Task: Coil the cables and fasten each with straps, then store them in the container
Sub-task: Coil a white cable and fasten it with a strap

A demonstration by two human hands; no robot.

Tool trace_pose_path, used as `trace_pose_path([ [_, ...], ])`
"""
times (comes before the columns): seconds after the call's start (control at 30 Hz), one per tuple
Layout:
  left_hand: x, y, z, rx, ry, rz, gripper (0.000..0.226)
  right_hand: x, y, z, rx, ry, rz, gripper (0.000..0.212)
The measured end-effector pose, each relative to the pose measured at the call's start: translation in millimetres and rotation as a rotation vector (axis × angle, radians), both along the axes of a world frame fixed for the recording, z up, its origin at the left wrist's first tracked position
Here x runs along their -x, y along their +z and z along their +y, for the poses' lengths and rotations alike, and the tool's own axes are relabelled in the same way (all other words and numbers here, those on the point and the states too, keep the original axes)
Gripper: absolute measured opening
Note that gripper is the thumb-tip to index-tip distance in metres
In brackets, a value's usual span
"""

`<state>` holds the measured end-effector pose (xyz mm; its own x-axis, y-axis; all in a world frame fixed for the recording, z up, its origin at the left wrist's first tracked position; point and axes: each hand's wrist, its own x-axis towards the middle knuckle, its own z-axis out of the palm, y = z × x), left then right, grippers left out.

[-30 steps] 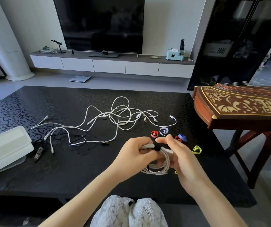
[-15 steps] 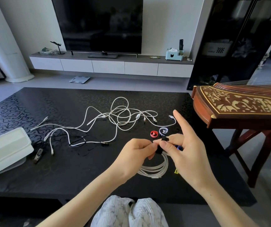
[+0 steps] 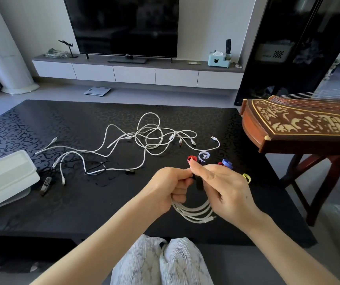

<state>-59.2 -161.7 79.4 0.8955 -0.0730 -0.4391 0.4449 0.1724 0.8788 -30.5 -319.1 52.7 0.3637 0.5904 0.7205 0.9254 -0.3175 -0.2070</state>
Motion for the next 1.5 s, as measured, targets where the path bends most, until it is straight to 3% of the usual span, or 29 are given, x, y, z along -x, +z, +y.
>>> trace_pose_path([
  [0.1, 0, -3, 2, -0.012, -0.007, -0.026, 0.048, 3, 2, -3, -0.038, 0.053, 0.162, 0.042],
  [0.2, 1, -5, 6, -0.112, -0.030, -0.165, 0.043, 11, 14, 0, -0.295, 0.039, 0.720, 0.029],
  [0.27, 2, -5, 9, -0.224, -0.045, -0.281, 0.040, 8, 22, 2, -0.358, 0.019, 0.933, 0.029],
  [0.43, 6, -2, 11, -0.402, -0.102, -0.482, 0.037, 7, 28, 5, -0.023, -0.001, 0.817, 0.022],
  [0.57, 8, 0, 11, -0.425, -0.133, -0.530, 0.041, 10, 28, 5, 0.017, -0.038, 0.695, 0.023],
  [0.73, 11, 5, 11, -0.421, -0.159, -0.578, 0.044, 15, 20, 10, -0.076, -0.137, 0.830, 0.053],
  [0.83, 12, 5, 11, -0.434, -0.175, -0.594, 0.042, 18, 23, 11, -0.173, -0.093, 0.953, 0.051],
  [1.0, 14, 7, 15, -0.455, -0.209, -0.588, 0.049, 13, 44, 5, -0.397, 0.118, 1.381, 0.047],
  [1.1, 17, 6, 16, -0.488, -0.233, -0.587, 0.041, 10, 43, 8, -0.324, -0.035, 1.232, 0.038],
  [1.2, 16, 1, 15, -0.473, -0.188, -0.543, 0.037, 12, 44, 11, -0.287, -0.085, 1.026, 0.042],
  [1.33, 11, -1, 10, -0.410, -0.113, -0.465, 0.046, 22, 36, 13, -0.207, -0.162, 0.552, 0.049],
  [1.43, 6, -6, 7, -0.328, -0.038, -0.316, 0.031, 24, 15, 14, -0.027, -0.118, 0.162, 0.050],
  [1.5, 2, -8, 5, -0.326, -0.018, -0.208, 0.021, 20, 2, 17, 0.073, -0.144, 0.001, 0.052],
])
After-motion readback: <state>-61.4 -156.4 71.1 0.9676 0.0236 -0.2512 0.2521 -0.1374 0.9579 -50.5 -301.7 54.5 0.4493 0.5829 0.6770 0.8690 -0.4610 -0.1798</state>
